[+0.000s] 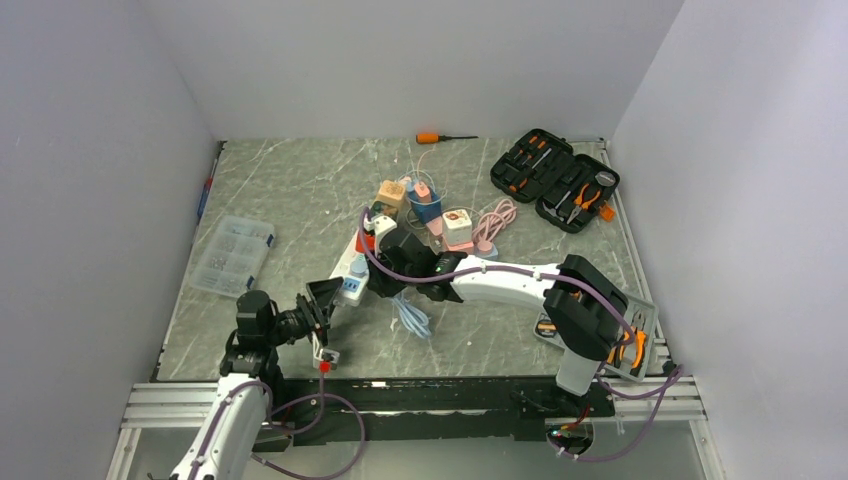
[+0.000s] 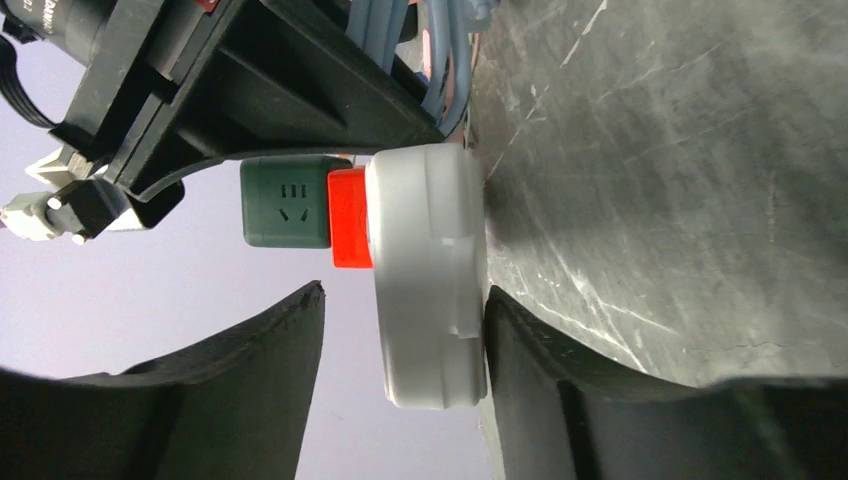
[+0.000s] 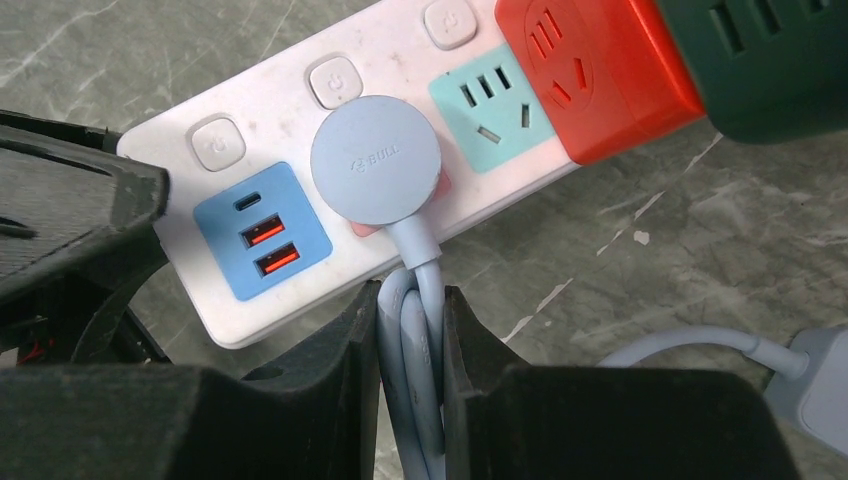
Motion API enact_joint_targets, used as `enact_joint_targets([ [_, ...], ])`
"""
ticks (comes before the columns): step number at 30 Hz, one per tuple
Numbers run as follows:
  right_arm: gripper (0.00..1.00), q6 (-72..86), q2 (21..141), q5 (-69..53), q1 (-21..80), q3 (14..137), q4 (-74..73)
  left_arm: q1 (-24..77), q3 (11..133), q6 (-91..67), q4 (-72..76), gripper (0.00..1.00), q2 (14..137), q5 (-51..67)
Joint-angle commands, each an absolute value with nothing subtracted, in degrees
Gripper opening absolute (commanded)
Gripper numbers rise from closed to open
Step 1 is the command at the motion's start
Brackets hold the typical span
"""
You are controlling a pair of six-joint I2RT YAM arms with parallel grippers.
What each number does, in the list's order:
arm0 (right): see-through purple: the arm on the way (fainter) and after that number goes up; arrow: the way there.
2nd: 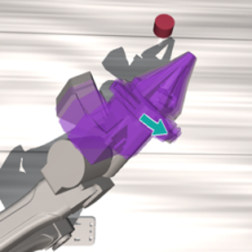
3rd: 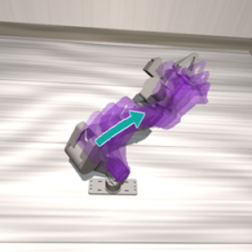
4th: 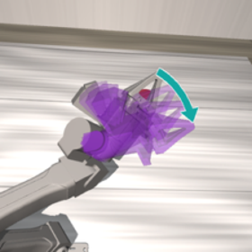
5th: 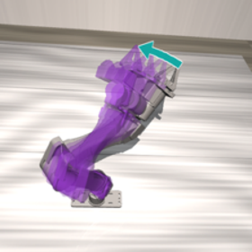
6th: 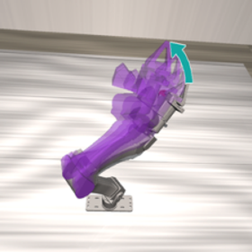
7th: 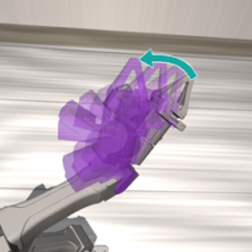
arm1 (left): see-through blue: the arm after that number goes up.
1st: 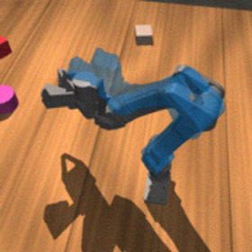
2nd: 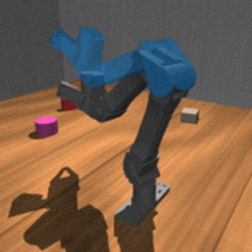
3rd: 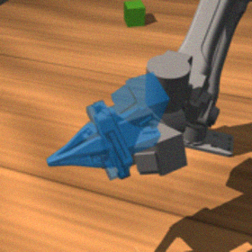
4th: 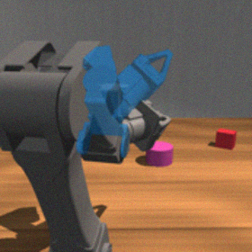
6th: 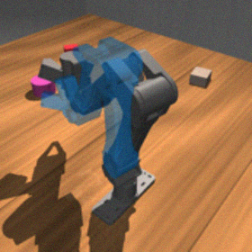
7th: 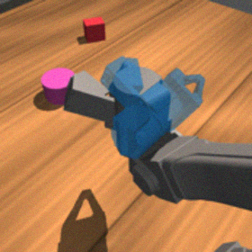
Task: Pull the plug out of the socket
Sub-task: Remove the plug from the socket.
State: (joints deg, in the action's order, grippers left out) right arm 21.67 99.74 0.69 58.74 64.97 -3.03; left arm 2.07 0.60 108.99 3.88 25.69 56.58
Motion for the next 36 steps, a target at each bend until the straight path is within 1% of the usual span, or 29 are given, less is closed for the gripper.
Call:
enact_joint_targets([
  [1, 0.00, 23.56, 97.64, -3.18, 60.03, 67.99, 3.73, 2.44, -2.06, 114.07, 1.04, 0.54, 26.50, 60.85],
  [4, 0.00, 23.36, 98.53, -2.97, 60.06, 68.27, 3.38, 3.17, -0.45, 115.01, -3.39, 0.30, 27.45, 59.85],
  [6, 0.01, 22.98, 98.78, -2.11, 60.03, 68.37, 3.03, 3.74, 2.14, 115.07, -6.75, 0.19, 27.82, 58.87],
  [9, 0.16, 22.24, 98.63, -0.11, 59.95, 67.87, 2.56, 4.11, 3.41, 114.14, -8.79, 0.07, 27.60, 57.67],
  [10, 0.24, 21.93, 98.41, 0.68, 59.93, 67.66, 2.55, 4.13, 3.37, 113.72, -8.80, 0.04, 27.29, 57.40],
  [11, 0.32, 21.64, 98.16, 1.94, 59.86, 67.41, 2.38, 4.17, 3.33, 113.28, -8.94, 0.02, 26.85, 57.28],
  [14, 0.47, 20.88, 97.56, 3.85, 59.54, 66.93, 1.39, 4.21, 3.00, 111.48, -8.70, 0.01, 25.00, 57.26],
  [17, 0.58, 19.98, 96.71, 4.94, 59.25, 66.35, 0.32, 4.22, 1.62, 109.08, -5.54, 0.00, 22.74, 57.42],
  [20, 0.67, 18.83, 95.23, 5.87, 58.58, 65.20, 0.26, 4.22, 0.56, 105.91, -1.96, 0.00, 20.88, 56.99],
  [23, 0.71, 17.51, 93.39, 6.81, 58.04, 64.53, -1.76, 4.22, 0.87, 103.86, -1.28, 0.00, 20.10, 55.88],
  [28, 0.74, 13.84, 91.40, 9.66, 57.66, 65.93, -4.75, 4.22, 2.82, 103.61, -4.82, 0.00, 20.13, 55.27],
  [33, 0.75, 10.34, 91.93, 10.56, 57.86, 68.43, -6.25, 4.35, 4.57, 106.36, -9.19, 0.00, 20.92, 55.28],
  [36, 0.73, 9.58, 93.61, 8.72, 58.11, 70.44, -6.95, 4.31, 5.13, 106.30, -8.62, 0.00, 22.14, 54.88],
])
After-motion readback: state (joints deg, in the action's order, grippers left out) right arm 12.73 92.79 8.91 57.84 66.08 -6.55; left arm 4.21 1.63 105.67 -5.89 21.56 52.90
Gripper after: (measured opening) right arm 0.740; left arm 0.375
